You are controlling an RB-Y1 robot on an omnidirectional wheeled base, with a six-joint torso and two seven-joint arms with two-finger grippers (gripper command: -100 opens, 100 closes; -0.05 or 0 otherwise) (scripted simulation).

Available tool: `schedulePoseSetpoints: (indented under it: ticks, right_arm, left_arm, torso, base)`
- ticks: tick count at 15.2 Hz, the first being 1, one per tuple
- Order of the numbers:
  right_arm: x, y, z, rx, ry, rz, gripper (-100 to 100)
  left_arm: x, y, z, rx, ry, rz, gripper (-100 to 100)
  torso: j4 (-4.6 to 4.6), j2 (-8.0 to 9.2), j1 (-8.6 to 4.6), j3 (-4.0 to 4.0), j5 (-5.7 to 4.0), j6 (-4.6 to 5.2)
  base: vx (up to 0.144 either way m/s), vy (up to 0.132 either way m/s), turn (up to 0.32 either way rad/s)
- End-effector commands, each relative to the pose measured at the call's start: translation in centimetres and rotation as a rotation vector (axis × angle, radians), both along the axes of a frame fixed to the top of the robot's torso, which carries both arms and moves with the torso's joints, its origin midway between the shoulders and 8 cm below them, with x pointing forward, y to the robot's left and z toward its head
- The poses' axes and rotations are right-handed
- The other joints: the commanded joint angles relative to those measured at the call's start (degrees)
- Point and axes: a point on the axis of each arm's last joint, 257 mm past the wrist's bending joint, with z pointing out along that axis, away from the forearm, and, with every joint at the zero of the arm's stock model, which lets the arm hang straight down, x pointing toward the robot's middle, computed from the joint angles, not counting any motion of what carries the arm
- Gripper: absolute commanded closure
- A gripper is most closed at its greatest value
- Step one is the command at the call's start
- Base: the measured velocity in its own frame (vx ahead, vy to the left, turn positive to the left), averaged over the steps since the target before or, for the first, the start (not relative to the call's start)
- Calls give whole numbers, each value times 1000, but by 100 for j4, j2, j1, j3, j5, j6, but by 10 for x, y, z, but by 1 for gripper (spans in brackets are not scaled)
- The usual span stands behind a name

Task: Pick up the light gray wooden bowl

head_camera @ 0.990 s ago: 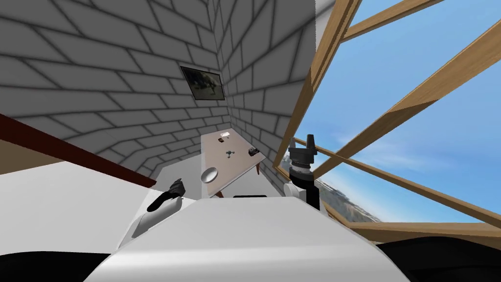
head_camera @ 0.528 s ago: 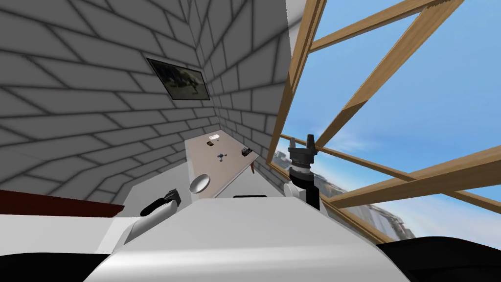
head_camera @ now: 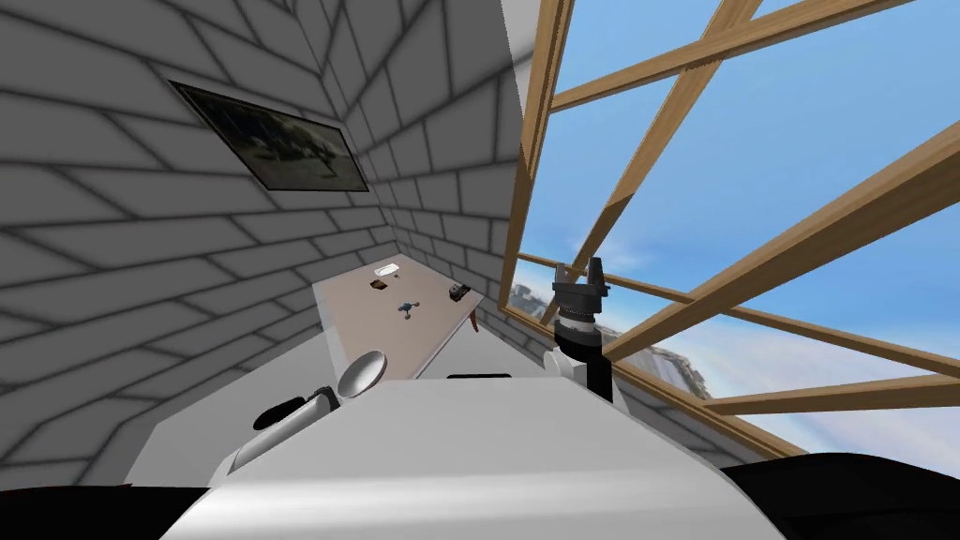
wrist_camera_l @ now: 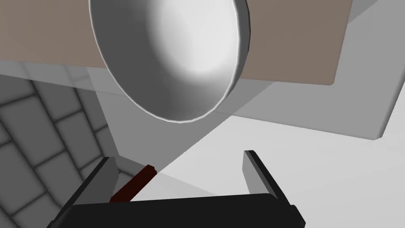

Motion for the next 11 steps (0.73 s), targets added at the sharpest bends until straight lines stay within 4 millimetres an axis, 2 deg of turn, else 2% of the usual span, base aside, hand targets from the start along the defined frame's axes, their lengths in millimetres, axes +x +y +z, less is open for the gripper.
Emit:
schedulePoseSetpoints:
  ticks: [1, 2, 3, 4, 5, 6, 7, 8, 11]
  right_arm:
    - [0, 0, 0, 0, 0, 0, 0]
    - [0, 0, 0, 0, 0, 0, 0]
    - [0, 0, 0, 0, 0, 0, 0]
    - [0, 0, 0, 0, 0, 0, 0]
    - [0, 0, 0, 0, 0, 0, 0]
    - [0, 0, 0, 0, 0, 0, 0]
    - [0, 0, 0, 0, 0, 0, 0]
    - [0, 0, 0, 0, 0, 0, 0]
    - [0, 0, 0, 0, 0, 0, 0]
  left_arm:
    - [-14, -6, -12, -47, 30, 34, -100]
    - [-28, -10, -22, -85, 49, 69, -100]
    - [-29, -12, -23, -92, 55, 71, -100]
    - [-43, -17, -32, -131, 73, 104, -100]
    - [-43, -18, -33, -135, 77, 105, -100]
    - [-56, -25, -41, -177, 96, 136, -100]
    - [-56, -25, -41, -177, 96, 136, -100]
    - [-67, -32, -49, -215, 113, 164, -100]
    - [-77, -40, -55, -250, 128, 190, -100]
  torso:
    - [0, 0, 0, 0, 0, 0]
    - [0, 0, 1, 0, 1, -2]
    - [0, -1, 1, -1, 0, -1]
    - [0, -1, 1, -1, 1, -3]
    - [0, -3, 2, -1, 1, 1]
    - [0, -3, 4, -2, 1, -1]
    - [-1, -4, 4, -2, 1, -1]
    - [-1, -4, 4, -2, 1, -4]
    - [-1, -5, 2, -3, 1, -3]
  base:
    - [-4, 36, -300]
    - [-3, 34, -298]
    - [-3, 32, -266]
    - [-1, 38, -370]
    - [-3, 42, -320]
    - [-2, 38, -293]
    - [-4, 37, -213]
    - [-5, 39, -278]
    - [0, 34, -216]
